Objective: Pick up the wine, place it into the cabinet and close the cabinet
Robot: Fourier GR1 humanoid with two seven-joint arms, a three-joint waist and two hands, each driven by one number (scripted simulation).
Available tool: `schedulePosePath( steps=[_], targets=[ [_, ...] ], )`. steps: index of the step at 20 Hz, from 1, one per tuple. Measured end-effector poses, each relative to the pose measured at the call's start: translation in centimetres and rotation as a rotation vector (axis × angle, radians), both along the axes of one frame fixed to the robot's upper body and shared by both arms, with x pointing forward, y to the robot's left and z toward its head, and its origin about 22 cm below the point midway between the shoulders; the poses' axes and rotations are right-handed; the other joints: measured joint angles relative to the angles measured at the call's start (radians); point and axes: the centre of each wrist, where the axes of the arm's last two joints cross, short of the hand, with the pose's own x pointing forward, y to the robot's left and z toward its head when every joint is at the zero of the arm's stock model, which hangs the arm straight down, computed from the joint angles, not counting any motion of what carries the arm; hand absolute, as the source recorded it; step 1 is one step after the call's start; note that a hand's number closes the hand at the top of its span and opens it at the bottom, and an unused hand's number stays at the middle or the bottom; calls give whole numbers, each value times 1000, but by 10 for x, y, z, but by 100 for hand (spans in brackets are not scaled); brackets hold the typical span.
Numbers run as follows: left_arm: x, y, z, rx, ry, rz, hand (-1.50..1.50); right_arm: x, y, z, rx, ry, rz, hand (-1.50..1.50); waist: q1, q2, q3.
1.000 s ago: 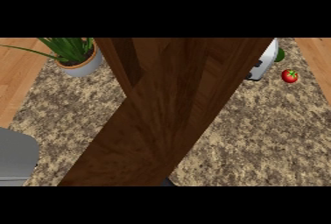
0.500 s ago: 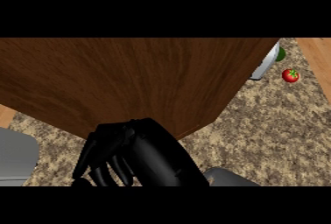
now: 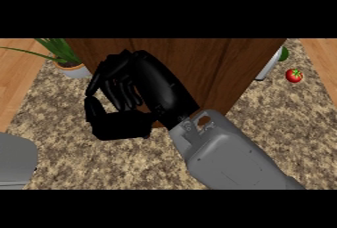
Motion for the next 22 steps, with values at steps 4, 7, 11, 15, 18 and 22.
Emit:
schedulePosePath(
  steps=[4,7,11,15,18,22],
  targets=[
    [8,-14,-1,-4,19,-22,-150,26,-6,-1,-10,-11,-21,150,-4,-3,-2],
    [13,-23,-6,-3,25,-35,-150,37,-7,-4,-5,-13,7,150,-2,-12,-5],
    [21,-39,-10,-15,36,-52,-150,45,-6,-9,-13,-30,36,150,-3,-21,-8],
    [29,-49,-12,-21,42,-53,-150,53,-12,-11,-23,-49,80,150,2,-26,-16],
    [34,-56,-15,-25,43,-55,-150,57,-15,-12,-30,-70,103,150,4,-28,-20],
    [43,-64,-20,-32,44,-48,-150,60,-15,-13,-36,-87,119,150,2,-28,-23]
  ],
)
